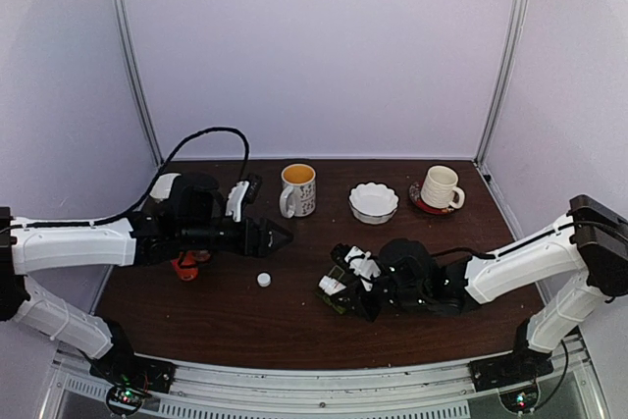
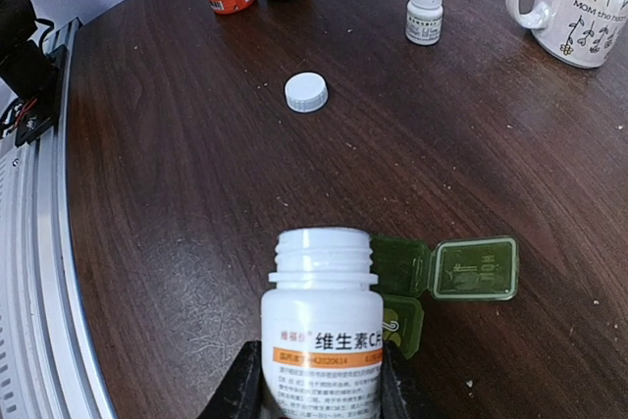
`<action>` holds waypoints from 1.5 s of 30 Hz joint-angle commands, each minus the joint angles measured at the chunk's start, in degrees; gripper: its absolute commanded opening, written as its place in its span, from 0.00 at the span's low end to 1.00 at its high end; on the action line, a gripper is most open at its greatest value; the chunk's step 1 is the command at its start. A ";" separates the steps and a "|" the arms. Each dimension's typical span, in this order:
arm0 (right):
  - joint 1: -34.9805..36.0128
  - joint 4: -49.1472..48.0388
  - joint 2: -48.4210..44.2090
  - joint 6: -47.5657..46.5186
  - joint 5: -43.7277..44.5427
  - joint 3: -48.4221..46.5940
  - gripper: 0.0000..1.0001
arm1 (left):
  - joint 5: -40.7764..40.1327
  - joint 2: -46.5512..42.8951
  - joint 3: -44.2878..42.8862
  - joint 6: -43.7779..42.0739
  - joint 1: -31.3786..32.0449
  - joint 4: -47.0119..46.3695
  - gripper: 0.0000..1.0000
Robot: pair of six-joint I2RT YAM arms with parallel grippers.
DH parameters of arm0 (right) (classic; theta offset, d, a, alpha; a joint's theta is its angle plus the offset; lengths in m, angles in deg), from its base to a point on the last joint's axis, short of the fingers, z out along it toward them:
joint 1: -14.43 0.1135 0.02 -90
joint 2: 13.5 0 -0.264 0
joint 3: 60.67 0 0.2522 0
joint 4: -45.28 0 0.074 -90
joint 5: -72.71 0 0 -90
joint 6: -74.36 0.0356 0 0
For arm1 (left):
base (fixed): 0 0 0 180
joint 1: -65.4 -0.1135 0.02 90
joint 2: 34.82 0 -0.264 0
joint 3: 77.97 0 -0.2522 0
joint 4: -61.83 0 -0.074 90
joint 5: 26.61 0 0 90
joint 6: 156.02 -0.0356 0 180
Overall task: Sort the pills into containers
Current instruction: Move the pill container to the center of the board.
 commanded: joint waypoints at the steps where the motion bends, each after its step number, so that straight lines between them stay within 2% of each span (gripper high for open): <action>1: -0.92 -3.08 1.63 1.25 -0.95 0.54 0.03 | 2.21 3.96 -2.59 -2.19 0.29 -1.27 0.81; 8: -1.57 -3.11 3.53 2.21 -1.14 0.02 0.02 | 1.91 7.66 -3.89 -3.07 1.17 -2.05 0.78; 13: -1.83 -7.12 2.38 2.76 -1.35 2.30 0.01 | 0.54 8.81 -3.07 -2.93 2.51 -2.77 0.78; 17: -1.90 -13.28 -0.54 2.43 -1.06 6.03 0.01 | 0.36 9.71 -2.10 -1.05 3.55 -4.38 0.77; 23: -1.92 -23.20 -6.15 -0.69 2.55 11.12 0.01 | -4.39 10.63 -2.84 4.15 6.38 -2.12 0.76; 29: -1.86 -28.67 -12.90 -3.14 10.23 14.75 0.00 | -12.01 12.03 -6.64 13.55 11.31 5.74 0.77; 33: -1.90 -25.48 -19.11 -6.78 15.20 14.86 0.01 | -17.19 13.56 -8.89 23.16 14.78 8.66 0.78; 40: -1.92 -18.30 -29.99 -11.94 19.85 14.84 0.01 | -15.43 20.74 -13.85 39.77 17.64 6.86 0.78; 42: -1.92 -16.88 -32.73 -12.42 20.82 15.06 0.02 | -17.17 22.08 -14.39 44.86 18.83 6.47 0.80; 45: -1.97 -15.16 -37.18 -12.92 21.44 15.73 0.03 | -19.52 24.65 -16.94 51.41 20.12 11.62 0.81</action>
